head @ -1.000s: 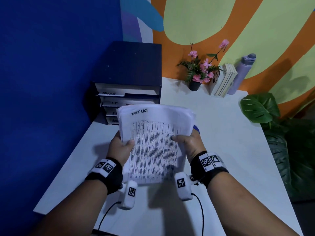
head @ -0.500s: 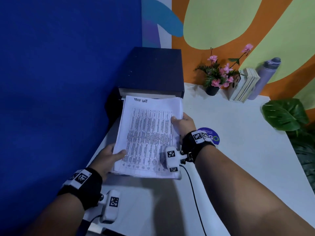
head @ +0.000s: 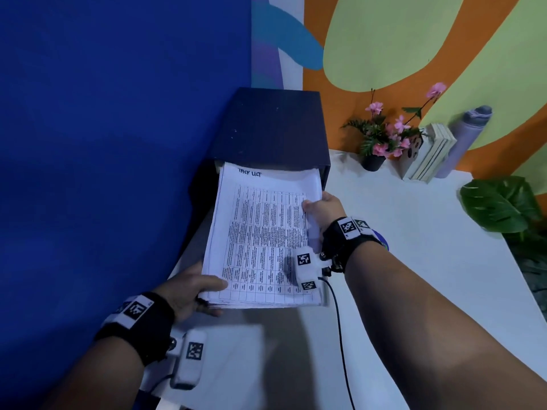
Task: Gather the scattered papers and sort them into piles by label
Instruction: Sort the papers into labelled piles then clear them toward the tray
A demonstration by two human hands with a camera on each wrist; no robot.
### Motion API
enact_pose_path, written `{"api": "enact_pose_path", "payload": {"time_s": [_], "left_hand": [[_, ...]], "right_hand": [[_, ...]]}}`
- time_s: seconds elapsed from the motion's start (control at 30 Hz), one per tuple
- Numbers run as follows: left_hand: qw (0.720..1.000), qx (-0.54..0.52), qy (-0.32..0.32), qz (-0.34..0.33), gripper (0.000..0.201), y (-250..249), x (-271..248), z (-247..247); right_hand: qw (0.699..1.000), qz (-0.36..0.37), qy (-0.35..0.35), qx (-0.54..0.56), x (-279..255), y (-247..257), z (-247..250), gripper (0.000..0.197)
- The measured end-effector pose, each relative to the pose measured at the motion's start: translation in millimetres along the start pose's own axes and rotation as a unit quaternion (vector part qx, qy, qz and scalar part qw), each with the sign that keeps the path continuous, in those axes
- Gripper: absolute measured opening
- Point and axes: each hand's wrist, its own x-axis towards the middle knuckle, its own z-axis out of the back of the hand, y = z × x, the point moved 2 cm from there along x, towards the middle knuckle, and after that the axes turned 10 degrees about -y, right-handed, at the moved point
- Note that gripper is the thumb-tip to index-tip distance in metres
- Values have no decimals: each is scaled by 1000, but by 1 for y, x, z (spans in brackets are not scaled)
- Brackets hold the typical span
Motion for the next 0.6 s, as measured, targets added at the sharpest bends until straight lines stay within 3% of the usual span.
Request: {"api": "enact_pose_path", "payload": {"time_s": [0.17,0.27,0.4,0.6], "left_hand": [[999,-9,-42,-12,57,-2,8,2],[994,-26,-68,-80,59,-20,10,3],[983,-28,-109,-145,48,-56,23,5],[970,21,-159,-184,21,-95,77,-9]], "right_hand": [[999,5,-5,42,-2,10,-4,10],[999,16,-26,35,3,15,-8,2],[1000,-14,8,-12,6,16,-10,39],[998,16,64,-24,-9,11,-10,40]]}}
